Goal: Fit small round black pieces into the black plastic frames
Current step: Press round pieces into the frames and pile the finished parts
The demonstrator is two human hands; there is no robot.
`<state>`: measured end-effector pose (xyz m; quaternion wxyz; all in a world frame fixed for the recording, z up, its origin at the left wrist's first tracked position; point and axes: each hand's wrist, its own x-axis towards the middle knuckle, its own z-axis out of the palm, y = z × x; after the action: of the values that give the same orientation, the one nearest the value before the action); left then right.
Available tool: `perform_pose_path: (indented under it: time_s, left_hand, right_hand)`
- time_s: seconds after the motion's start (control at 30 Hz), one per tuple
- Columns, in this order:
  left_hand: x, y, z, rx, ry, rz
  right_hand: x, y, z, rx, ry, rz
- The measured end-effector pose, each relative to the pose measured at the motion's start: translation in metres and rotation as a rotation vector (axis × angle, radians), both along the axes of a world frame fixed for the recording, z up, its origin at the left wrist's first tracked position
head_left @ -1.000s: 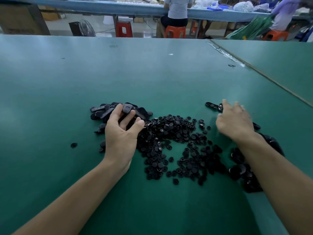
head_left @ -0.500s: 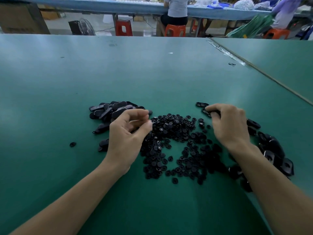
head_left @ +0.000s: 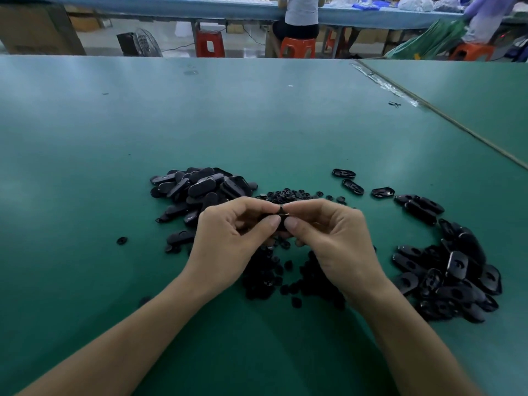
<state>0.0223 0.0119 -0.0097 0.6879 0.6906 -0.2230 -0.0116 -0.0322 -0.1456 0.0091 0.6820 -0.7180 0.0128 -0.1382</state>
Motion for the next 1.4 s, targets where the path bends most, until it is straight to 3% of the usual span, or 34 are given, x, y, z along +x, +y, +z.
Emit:
perform_pose_path:
  time_s: [0.4, 0.5, 0.6, 0.7, 0.8, 0.87, 1.2, 1.4]
  left_hand:
    - [0.003, 0.002, 0.004, -0.114, 0.074, -0.046]
    - [0.002, 0.001, 0.005, -0.062, -0.001, -0.038]
    - [0.003, 0.0, 0.004, -0.092, -0.001, -0.012]
    - [0.004, -0.001, 0.002, -0.143, 0.04, 0.025]
    - [0.004, -0.002, 0.003, -0.161, 0.052, 0.037]
    - [0.004, -0.003, 0.003, -0.166, 0.072, 0.022]
    - [0.006, 0.0, -0.002, -0.056, -0.003, 0.051]
    - [0.005, 0.0, 0.0, -0.064, -0.016, 0.062]
  right_hand:
    - [-0.001, 0.008, -0.003, 0.045, -0.057, -0.081]
    - [-0.001, 0.01, -0.003, -0.009, -0.049, -0.095]
    - [-0.004, 0.01, -0.004, -0.203, -0.039, -0.162]
    - [-0.007, 0.007, -0.004, -0.578, -0.058, -0.273]
    - [-0.01, 0.005, -0.002, -0.884, 0.033, -0.221]
    - [-0.011, 0.007, -0.001, -0.972, 0.107, -0.163]
    - [-0.006, 0.006, -0.006, -1.055, 0.154, -0.137]
    - [-0.007, 0.006, -0.005, -0.704, -0.05, -0.25]
